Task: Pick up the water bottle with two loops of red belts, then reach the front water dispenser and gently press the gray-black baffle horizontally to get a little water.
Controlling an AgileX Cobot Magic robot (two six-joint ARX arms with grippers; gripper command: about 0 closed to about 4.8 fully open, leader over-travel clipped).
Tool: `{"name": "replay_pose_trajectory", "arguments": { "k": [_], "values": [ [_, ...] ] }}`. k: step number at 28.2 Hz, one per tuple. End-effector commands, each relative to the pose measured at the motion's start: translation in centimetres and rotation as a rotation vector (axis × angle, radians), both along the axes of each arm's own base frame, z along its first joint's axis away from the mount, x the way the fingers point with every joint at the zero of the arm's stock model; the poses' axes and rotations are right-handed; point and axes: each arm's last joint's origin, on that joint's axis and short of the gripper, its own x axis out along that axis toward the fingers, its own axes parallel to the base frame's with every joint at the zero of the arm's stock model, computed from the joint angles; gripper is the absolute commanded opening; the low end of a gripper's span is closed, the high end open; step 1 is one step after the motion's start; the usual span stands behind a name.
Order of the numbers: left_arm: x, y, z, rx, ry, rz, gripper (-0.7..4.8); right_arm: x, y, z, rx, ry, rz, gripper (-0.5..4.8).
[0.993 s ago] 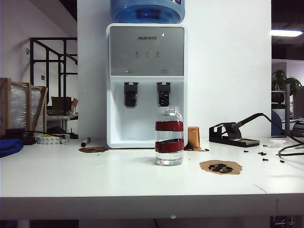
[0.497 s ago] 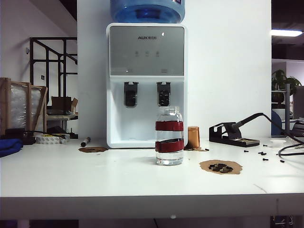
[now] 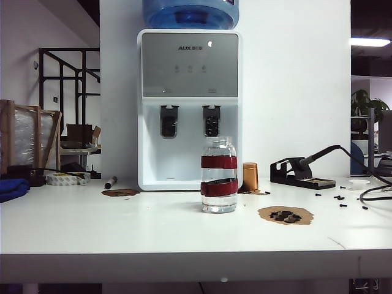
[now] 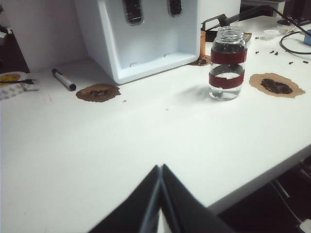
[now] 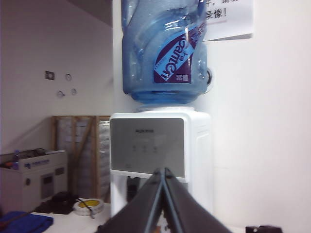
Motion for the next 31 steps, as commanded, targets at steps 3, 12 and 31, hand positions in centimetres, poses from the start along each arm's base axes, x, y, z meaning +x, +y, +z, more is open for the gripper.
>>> {"name": "replay_pose_trajectory", "arguments": {
  "k": [3,12,31],
  "values": [
    [-0.5,-0.2,2.2,-0.005,-0.068,-0.098,-0.05,-0.1,0.1,1.3,0.031,0.132,0.048,-0.03],
    [-2.0,-0.4,6.8,-0.01,-0.093,-0.177,-0.05,2.2,0.8,6.9,0.049,0.343,0.313,-0.01],
    [-0.4,-0.4,8.7,-0.115,0.127,-0.091,-0.04,5.5,1.5,0.6,-0.256,0.323,0.288,4.79]
  ]
}}
